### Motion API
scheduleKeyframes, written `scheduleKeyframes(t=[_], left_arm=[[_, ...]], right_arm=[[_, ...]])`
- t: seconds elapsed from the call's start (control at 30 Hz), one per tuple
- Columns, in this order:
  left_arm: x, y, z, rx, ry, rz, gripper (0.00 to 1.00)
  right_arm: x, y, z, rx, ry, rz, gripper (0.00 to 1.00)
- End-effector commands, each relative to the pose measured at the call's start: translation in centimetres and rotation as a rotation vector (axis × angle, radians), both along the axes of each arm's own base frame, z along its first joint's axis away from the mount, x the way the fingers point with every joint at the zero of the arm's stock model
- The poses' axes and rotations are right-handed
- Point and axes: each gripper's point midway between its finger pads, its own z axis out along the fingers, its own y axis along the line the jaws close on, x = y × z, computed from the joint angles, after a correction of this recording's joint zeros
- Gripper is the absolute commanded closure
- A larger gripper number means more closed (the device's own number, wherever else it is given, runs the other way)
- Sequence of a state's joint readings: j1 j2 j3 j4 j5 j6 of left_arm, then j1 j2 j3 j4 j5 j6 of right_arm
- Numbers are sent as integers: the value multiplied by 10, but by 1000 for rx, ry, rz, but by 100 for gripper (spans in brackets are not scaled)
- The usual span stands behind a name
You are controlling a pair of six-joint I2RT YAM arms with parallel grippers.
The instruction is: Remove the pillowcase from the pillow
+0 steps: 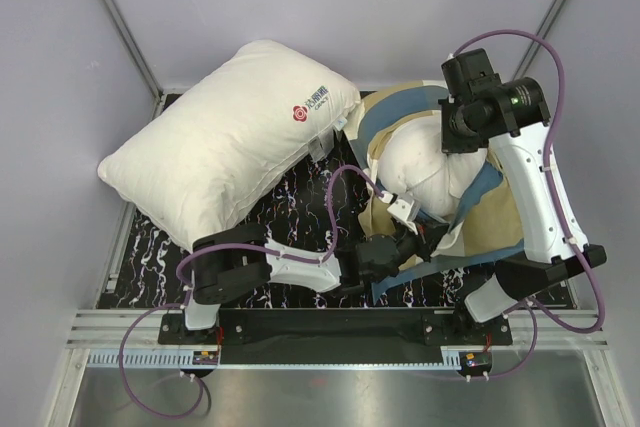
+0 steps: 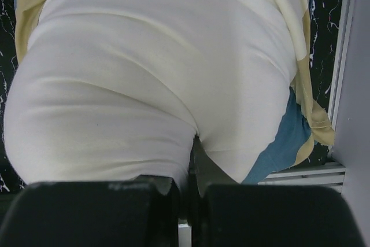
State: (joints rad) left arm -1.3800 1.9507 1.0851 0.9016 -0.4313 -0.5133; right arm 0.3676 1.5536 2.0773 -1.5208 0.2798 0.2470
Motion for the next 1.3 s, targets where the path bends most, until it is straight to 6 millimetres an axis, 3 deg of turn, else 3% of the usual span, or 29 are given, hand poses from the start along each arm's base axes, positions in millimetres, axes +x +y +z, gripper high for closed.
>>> scheduleKeyframes(t=[0.0, 0.3, 0.37, 0.4, 0.43, 0.5, 0.53, 0.57, 0.6, 0.63, 0.67, 0.7, 0.8, 0.83, 0.87, 0.9, 0.93, 0.97, 1.0, 1.1, 1.27], left_arm=[[-169, 88, -252, 850, 246, -550, 100], [-169, 89, -262, 889, 274, -541, 100], [-166, 91, -260, 894, 272, -522, 100], [-156, 90, -249, 871, 265, -476, 100], [-149, 102, -250, 884, 275, -444, 100], [-130, 115, -239, 861, 310, -369, 100], [-110, 140, -248, 893, 364, -302, 100], [-100, 153, -249, 897, 401, -259, 100], [-81, 160, -236, 853, 441, -196, 100], [-78, 184, -243, 879, 463, -161, 100], [-68, 193, -237, 870, 453, -114, 100], [-61, 199, -222, 848, 436, -88, 100], [-38, 203, -185, 838, 345, 8, 95], [-34, 202, -172, 845, 327, 27, 91], [-26, 200, -153, 814, 297, 56, 86], [-23, 192, -137, 790, 275, 57, 84], [-20, 194, -128, 791, 264, 69, 80], [-18, 190, -117, 768, 250, 73, 74], [-18, 183, -98, 720, 224, 54, 63], [-29, 170, -61, 652, 146, 3, 44], [-58, 157, -11, 620, 5, -59, 32]], right_arm=[[90, 41, 315, 612, -1236, -20, 100], [96, 42, 319, 616, -1232, -10, 100], [95, 44, 310, 620, -1213, -1, 100], [84, 43, 314, 632, -1228, 10, 100], [95, 46, 295, 617, -1199, 7, 100], [96, 42, 285, 594, -1190, -9, 100], [97, 42, 276, 578, -1169, -7, 100], [97, 42, 272, 575, -1159, -3, 100], [97, 48, 261, 576, -1129, 22, 100], [96, 50, 254, 578, -1110, 35, 100], [93, 56, 246, 591, -1090, 66, 100], [92, 59, 222, 586, -1042, 77, 100], [79, 66, 197, 611, -1007, 113, 100], [85, 74, 162, 605, -948, 121, 100], [81, 85, 148, 617, -919, 146, 100], [81, 92, 115, 605, -859, 149, 100], [81, 98, 105, 608, -852, 154, 100], [79, 105, 92, 610, -829, 161, 100], [78, 117, 65, 612, -777, 173, 100], [78, 131, 24, 624, -706, 169, 100], [75, 152, 4, 640, -669, 204, 100]])
